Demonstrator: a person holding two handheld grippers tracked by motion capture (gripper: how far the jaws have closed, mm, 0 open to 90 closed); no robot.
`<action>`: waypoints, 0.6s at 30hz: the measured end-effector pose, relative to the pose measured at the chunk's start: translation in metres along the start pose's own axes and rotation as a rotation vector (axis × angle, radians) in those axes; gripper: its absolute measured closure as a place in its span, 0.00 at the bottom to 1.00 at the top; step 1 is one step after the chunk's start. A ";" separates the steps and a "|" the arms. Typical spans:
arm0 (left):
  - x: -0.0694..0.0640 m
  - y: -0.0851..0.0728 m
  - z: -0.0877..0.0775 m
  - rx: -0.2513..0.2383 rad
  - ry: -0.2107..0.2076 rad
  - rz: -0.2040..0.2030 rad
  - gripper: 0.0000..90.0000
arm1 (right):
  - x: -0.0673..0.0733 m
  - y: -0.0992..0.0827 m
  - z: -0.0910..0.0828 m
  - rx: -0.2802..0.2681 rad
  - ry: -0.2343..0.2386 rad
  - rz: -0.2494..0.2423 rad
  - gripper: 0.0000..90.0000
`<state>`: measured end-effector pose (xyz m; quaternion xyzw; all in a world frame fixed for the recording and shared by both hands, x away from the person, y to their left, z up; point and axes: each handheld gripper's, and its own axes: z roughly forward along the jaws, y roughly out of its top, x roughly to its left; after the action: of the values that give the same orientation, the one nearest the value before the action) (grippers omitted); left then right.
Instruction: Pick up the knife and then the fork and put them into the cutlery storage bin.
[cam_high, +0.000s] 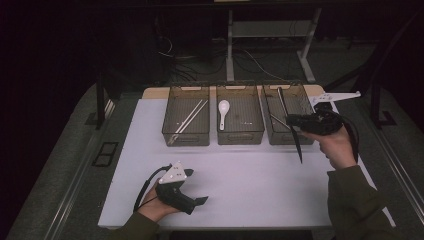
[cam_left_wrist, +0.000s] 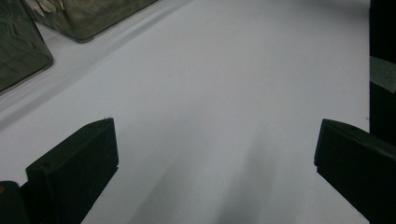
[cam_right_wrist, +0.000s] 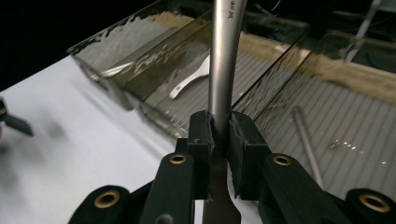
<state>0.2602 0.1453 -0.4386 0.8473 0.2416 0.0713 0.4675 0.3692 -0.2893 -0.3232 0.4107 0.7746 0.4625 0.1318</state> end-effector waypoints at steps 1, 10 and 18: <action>0.000 0.000 0.000 0.001 0.000 0.001 0.00 | -0.002 0.004 0.000 -0.001 -0.011 -0.001 0.89; 0.000 0.000 0.000 0.000 0.001 -0.001 0.00 | -0.016 0.037 -0.001 -0.045 -0.102 -0.029 0.89; 0.000 0.000 -0.001 -0.002 0.001 0.003 0.00 | -0.032 0.058 0.006 -0.079 -0.191 -0.038 0.89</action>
<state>0.2602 0.1460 -0.4380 0.8472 0.2405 0.0727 0.4681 0.4231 -0.2960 -0.2841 0.4327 0.7474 0.4488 0.2297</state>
